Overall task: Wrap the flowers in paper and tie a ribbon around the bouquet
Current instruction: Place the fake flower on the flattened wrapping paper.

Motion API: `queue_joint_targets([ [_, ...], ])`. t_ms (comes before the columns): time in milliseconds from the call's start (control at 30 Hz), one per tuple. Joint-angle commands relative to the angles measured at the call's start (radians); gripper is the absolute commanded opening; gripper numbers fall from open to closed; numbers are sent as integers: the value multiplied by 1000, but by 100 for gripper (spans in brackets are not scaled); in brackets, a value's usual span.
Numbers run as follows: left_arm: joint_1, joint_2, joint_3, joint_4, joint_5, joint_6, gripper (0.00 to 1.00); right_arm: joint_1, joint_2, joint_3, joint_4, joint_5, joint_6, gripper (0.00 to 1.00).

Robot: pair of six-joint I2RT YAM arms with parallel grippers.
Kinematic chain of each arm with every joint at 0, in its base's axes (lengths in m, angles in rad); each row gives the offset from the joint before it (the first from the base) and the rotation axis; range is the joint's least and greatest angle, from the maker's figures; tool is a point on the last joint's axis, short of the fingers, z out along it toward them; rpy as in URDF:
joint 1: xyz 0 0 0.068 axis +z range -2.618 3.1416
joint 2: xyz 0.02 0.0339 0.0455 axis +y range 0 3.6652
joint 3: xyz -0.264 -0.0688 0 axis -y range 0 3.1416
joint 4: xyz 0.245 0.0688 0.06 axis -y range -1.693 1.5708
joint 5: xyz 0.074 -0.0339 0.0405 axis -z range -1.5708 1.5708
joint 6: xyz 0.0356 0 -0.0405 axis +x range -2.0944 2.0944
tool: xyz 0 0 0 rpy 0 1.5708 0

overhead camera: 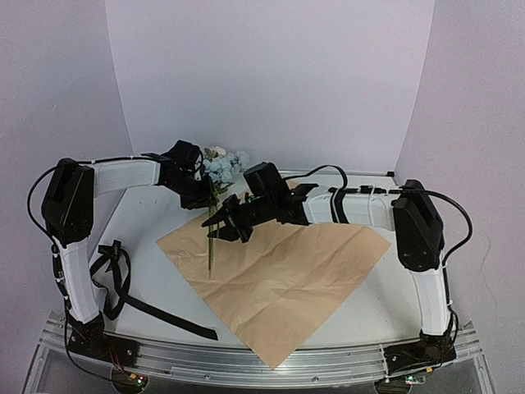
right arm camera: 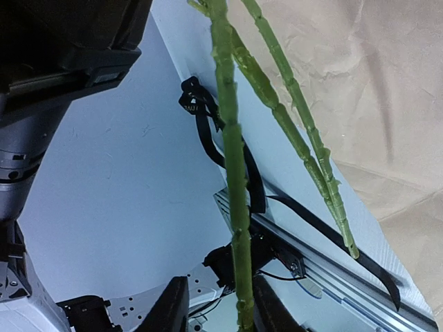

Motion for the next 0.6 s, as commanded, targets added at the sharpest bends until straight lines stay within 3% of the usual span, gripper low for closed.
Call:
queue_joint_targets([
  [0,-4,-27,14,51,-1,27,0,-10,-4,24,50,-33,-32,14],
  [67,-6,-34,32,39,-1,40,0,-11,-13,32,50,-53,-77,1],
  [100,-8,-40,40,31,-1,45,0,-15,-22,28,50,-64,-98,0],
  [300,-30,-57,114,7,6,52,0,-31,-160,-30,-136,-45,-409,0],
  [400,-49,-48,158,15,25,44,0,-31,-255,-73,-297,45,-629,0],
  [567,-91,4,219,70,89,10,0,-32,-386,-189,-450,210,-821,0],
])
